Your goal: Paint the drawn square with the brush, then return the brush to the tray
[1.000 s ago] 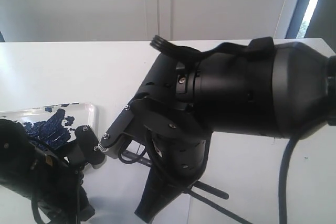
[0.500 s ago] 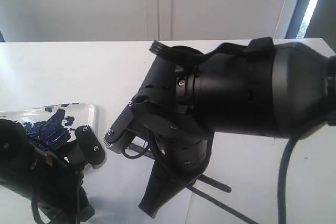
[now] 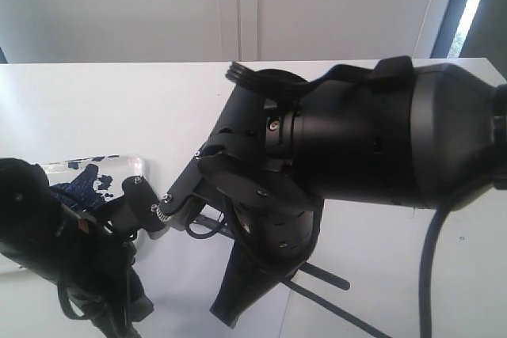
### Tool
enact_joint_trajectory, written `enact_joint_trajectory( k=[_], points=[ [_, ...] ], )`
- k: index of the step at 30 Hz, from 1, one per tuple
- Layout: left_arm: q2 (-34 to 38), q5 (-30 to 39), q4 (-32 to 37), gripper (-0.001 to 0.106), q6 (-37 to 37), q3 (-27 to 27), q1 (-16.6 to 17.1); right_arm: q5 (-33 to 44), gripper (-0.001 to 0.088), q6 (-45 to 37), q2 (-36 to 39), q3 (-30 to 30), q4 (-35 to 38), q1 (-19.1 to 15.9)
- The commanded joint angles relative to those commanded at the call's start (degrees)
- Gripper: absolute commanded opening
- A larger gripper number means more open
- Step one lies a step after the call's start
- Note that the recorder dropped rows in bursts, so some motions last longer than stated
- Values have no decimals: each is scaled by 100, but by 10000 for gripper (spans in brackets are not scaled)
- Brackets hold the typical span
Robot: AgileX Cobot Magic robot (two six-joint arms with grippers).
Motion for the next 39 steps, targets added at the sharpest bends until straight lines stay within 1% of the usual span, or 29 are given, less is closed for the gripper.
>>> enact_joint_trajectory(
  k=[7, 14, 30, 39],
  points=[
    [77, -174, 408, 478, 0, 0, 0, 11, 0, 0, 0, 0, 13, 0],
    [420, -214, 399, 478, -105, 0, 0, 23, 0, 0, 0, 0, 34, 0],
    [454, -287, 431, 478, -118, 0, 0, 48, 0, 0, 0, 0, 34, 0],
    [623, -234, 431, 478, -143, 0, 0, 93, 0, 12, 0, 0, -1, 0]
  ],
)
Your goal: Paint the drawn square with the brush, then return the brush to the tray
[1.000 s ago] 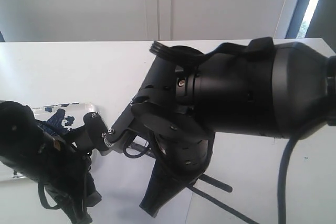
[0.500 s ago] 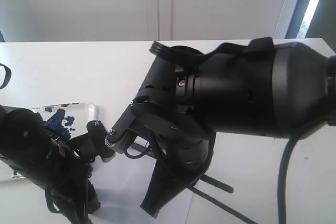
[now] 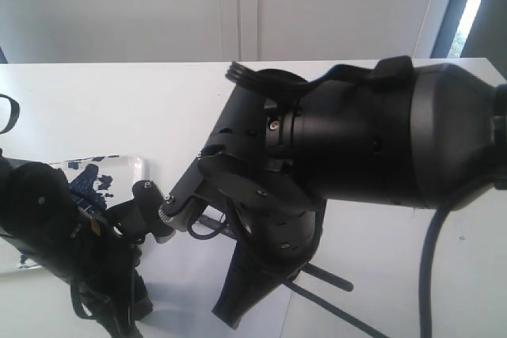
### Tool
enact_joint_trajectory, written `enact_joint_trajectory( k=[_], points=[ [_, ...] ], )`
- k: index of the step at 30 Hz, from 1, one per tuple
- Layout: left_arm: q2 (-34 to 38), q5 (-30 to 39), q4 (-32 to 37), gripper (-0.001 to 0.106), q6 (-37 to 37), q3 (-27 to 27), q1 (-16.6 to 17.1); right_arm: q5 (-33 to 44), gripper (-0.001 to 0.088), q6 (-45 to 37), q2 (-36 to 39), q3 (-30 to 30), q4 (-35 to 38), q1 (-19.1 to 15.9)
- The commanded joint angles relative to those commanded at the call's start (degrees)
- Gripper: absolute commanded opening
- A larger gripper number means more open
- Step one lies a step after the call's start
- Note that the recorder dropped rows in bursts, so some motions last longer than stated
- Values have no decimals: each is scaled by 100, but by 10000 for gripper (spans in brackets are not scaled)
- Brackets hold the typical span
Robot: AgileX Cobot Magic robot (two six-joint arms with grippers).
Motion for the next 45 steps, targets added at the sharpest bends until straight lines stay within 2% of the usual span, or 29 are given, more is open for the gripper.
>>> enact_joint_trajectory(
  k=[15, 24, 28, 34, 45],
  points=[
    [0, 57, 0, 478, 0, 0, 0, 0, 0, 161, 0, 0, -459, -11],
    [0, 69, 0, 478, 0, 0, 0, -132, 0, 114, 12, 0, -275, -55],
    [0, 93, 0, 478, 0, 0, 0, -120, 0, 101, 254, 0, -275, -71],
    [0, 118, 0, 478, 0, 0, 0, -114, 0, 170, 328, -11, -504, -76],
    [0, 116, 0, 478, 15, 0, 0, -138, 0, 250, 328, -11, -603, -333]
  ],
)
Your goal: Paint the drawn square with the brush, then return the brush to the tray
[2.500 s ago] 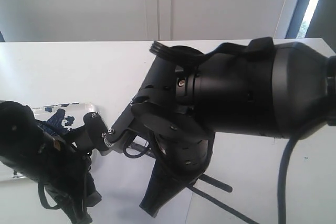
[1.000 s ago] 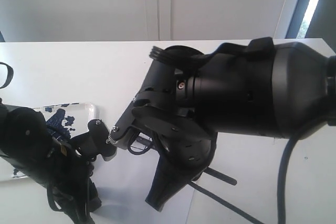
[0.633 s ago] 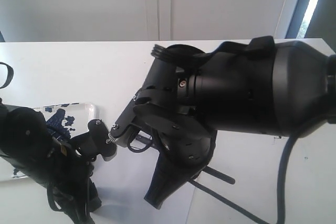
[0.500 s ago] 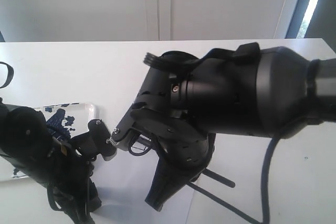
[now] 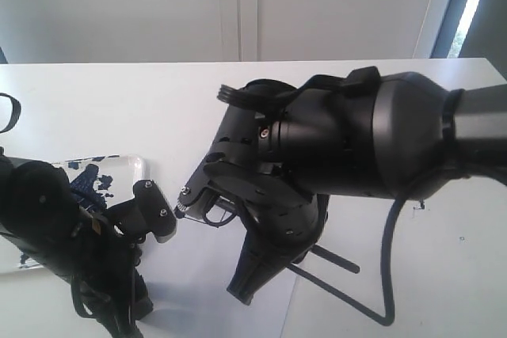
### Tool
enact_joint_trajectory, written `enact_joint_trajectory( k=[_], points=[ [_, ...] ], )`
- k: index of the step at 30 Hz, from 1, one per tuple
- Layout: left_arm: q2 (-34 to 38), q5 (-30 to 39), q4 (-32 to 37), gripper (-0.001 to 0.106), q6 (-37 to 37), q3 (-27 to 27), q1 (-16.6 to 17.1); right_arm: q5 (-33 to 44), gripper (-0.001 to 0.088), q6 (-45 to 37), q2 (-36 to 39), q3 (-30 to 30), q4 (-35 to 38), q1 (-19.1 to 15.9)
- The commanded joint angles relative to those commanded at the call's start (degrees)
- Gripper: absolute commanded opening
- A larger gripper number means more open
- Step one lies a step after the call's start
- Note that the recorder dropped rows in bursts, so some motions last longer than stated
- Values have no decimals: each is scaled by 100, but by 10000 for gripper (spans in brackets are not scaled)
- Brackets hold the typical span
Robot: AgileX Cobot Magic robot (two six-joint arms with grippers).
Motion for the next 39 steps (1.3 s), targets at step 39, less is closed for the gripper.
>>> enact_joint_trajectory(
  k=[39],
  points=[
    [0, 16, 0, 478, 1, 0, 0, 406, 0, -697, -368, 0, 1088, -12]
  ],
)
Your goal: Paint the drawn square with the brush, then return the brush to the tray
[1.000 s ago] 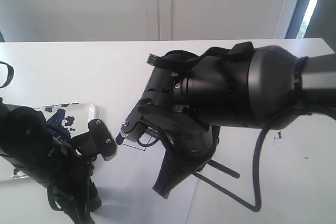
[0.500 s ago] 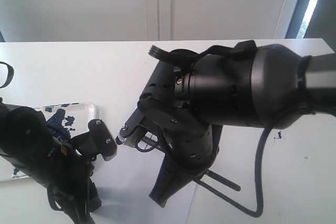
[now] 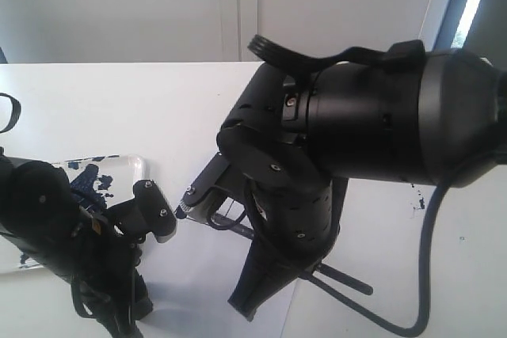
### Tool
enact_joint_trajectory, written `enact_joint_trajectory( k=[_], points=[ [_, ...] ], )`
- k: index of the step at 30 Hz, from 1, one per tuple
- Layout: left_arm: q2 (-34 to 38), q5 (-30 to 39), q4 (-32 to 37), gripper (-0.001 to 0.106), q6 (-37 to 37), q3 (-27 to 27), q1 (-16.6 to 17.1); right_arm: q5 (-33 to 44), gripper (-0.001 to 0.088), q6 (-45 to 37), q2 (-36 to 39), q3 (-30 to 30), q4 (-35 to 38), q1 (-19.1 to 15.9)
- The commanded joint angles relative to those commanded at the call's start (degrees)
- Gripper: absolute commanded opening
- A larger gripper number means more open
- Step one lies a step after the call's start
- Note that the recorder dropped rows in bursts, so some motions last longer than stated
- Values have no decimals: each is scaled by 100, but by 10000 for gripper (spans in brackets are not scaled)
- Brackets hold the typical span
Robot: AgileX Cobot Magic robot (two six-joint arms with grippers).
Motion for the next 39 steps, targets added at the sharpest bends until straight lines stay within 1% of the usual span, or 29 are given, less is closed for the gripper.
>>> enact_joint_trajectory(
  k=[7, 12, 20, 31, 39],
  points=[
    [0, 0, 0, 478, 0, 0, 0, 0, 0, 2, 0, 0, -39, 0],
    [0, 0, 0, 478, 0, 0, 0, -3, 0, 287, 0, 0, -445, 0],
    [0, 0, 0, 478, 0, 0, 0, -3, 0, 444, 34, 0, -778, 0],
    [0, 0, 0, 478, 0, 0, 0, -28, 0, 504, 34, 0, -920, 0],
    [0, 0, 0, 478, 0, 0, 0, 28, 0, 504, 284, 0, -919, 0]
  ],
)
